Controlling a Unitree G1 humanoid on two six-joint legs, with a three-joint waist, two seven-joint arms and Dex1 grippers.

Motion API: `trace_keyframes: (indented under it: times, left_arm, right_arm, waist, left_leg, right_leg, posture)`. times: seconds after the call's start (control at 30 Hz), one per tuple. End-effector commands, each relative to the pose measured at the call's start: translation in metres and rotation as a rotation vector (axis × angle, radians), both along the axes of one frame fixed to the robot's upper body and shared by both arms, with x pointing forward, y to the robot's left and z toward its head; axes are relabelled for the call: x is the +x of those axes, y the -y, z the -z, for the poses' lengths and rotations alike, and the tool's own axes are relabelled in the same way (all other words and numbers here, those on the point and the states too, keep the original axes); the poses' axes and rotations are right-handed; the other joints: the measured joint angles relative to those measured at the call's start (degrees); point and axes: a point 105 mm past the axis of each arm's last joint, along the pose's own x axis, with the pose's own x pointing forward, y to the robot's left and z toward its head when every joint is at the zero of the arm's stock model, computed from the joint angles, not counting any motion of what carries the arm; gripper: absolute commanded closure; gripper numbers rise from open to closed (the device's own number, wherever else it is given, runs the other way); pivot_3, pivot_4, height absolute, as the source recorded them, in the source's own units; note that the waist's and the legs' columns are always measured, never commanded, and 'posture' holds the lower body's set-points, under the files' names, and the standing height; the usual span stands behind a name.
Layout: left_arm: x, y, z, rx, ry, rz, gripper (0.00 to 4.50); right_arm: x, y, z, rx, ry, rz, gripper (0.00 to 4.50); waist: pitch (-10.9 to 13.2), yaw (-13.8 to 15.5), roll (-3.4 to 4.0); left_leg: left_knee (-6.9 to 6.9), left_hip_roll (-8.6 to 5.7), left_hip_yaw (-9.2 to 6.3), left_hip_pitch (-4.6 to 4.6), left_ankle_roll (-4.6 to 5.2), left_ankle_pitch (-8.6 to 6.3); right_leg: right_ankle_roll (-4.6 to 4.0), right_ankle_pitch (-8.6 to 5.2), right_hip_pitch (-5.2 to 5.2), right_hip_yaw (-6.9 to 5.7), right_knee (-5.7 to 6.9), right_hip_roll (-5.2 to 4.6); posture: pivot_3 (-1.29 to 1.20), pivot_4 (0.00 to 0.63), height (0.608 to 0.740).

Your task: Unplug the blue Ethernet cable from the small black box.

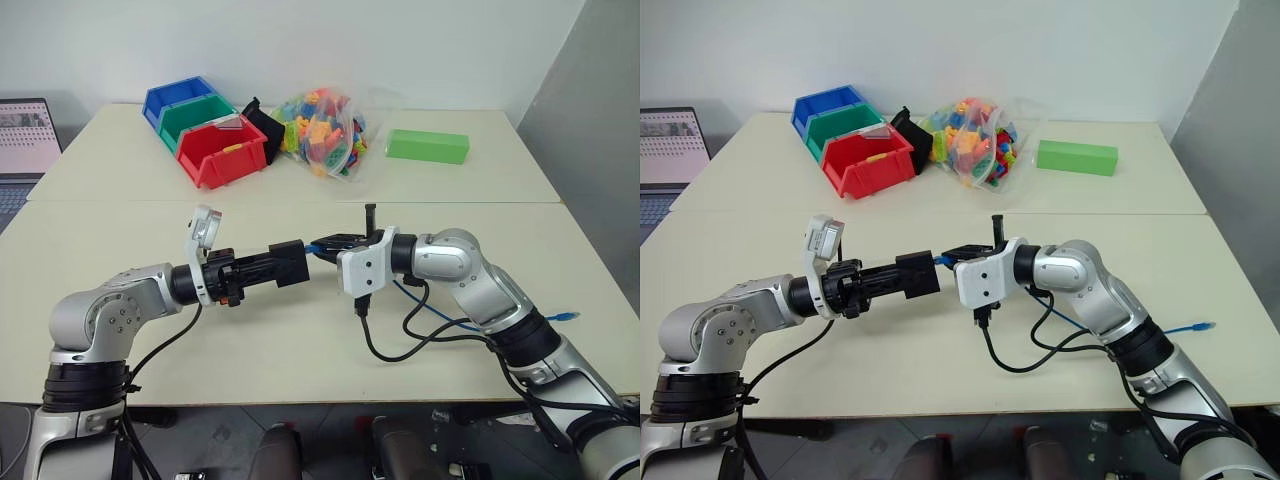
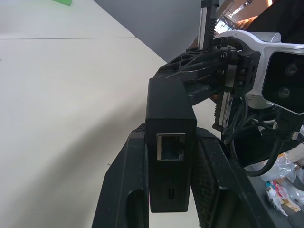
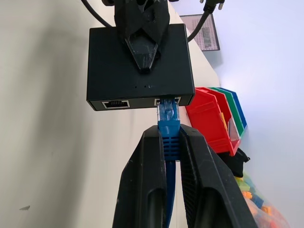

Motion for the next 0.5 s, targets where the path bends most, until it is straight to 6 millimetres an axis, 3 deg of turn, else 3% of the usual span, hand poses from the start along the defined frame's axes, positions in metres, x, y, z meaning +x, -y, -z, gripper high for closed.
trace_keyframes:
  times: [0.03, 0.17, 0.33, 0.5]
  left_arm:
    - [-0.003, 0.0, -0.01, 0.016, 0.046, 0.015, 3.72]
    - [-0.005, 0.001, -0.009, 0.036, 0.061, 0.043, 3.72]
    - [-0.014, 0.002, -0.005, 0.095, 0.101, 0.121, 3.72]
    - [-0.022, 0.003, -0.004, 0.129, 0.148, 0.2, 3.72]
  right_arm:
    - [-0.016, -0.003, -0.011, 0.019, 0.033, -0.072, 3.28]
    - [-0.025, 0.006, -0.015, 0.031, -0.09, -0.08, 2.33]
    - [-0.041, 0.023, -0.021, 0.118, -0.463, -0.054, 1.13]
    - [-0.037, 0.03, -0.031, 0.336, -0.779, -0.011, 1.12]
  waist:
    - [0.0, 0.0, 0.0]
    - [0.0, 0.1, 0.0]
    - [0.0, 0.2, 0.0]
    - [0.0, 0.1, -0.01]
  left_leg:
    - [0.0, 0.0, -0.01, 0.0, 0.0, 0.0]
    - [0.0, 0.0, -0.01, 0.0, 0.0, 0.0]
    - [0.0, 0.0, -0.05, 0.0, 0.0, 0.0]
    - [0.01, 0.01, -0.05, 0.03, 0.0, 0.0]
  right_leg:
    - [0.0, 0.0, 0.01, 0.01, 0.0, 0.0]
    - [0.0, 0.0, 0.01, -0.01, 0.0, 0.0]
    - [-0.01, 0.0, 0.04, -0.02, -0.01, -0.01]
    - [0.02, -0.01, 0.05, 0.0, 0.01, -0.01]
  posture:
    - [0.0, 0.15, 0.74]
    - [0.0, 0.15, 0.74]
    - [0.0, 0.15, 0.74]
    - [0.0, 0.15, 0.74]
